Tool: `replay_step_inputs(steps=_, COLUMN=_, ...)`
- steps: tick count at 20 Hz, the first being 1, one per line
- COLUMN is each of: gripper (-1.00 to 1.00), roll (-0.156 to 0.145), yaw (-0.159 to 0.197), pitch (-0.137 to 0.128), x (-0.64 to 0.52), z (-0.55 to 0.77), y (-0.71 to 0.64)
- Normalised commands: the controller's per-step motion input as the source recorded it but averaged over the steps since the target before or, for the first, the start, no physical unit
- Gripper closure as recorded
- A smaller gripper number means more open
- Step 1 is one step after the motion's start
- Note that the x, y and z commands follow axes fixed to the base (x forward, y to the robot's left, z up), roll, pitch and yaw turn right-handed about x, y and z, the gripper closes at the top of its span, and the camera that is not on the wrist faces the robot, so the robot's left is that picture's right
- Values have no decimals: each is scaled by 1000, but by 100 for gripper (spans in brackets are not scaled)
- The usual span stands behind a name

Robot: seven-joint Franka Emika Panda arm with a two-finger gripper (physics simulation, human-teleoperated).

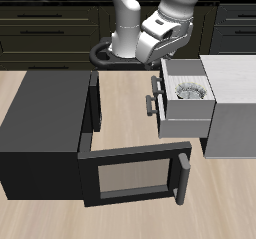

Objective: Place the bowl in the top drawer and close the top drawer

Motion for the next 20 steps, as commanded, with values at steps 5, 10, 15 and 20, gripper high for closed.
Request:
replay_step_inputs(steps=5, gripper=-100, roll=-31, yaw=38, pitch=2, x=-47, z=31, y=-193)
replay_step_inputs(steps=10, gripper=-100, roll=-26, yaw=14, pitch=-3, x=-60, z=32, y=-194)
replay_step_inputs(steps=15, gripper=-100, roll=-25, yaw=69, pitch=-11, x=-41, z=-14, y=-189)
replay_step_inputs(steps=20, gripper=-100, roll=-23, yaw=36, pitch=9, x=39, z=-1, y=-212)
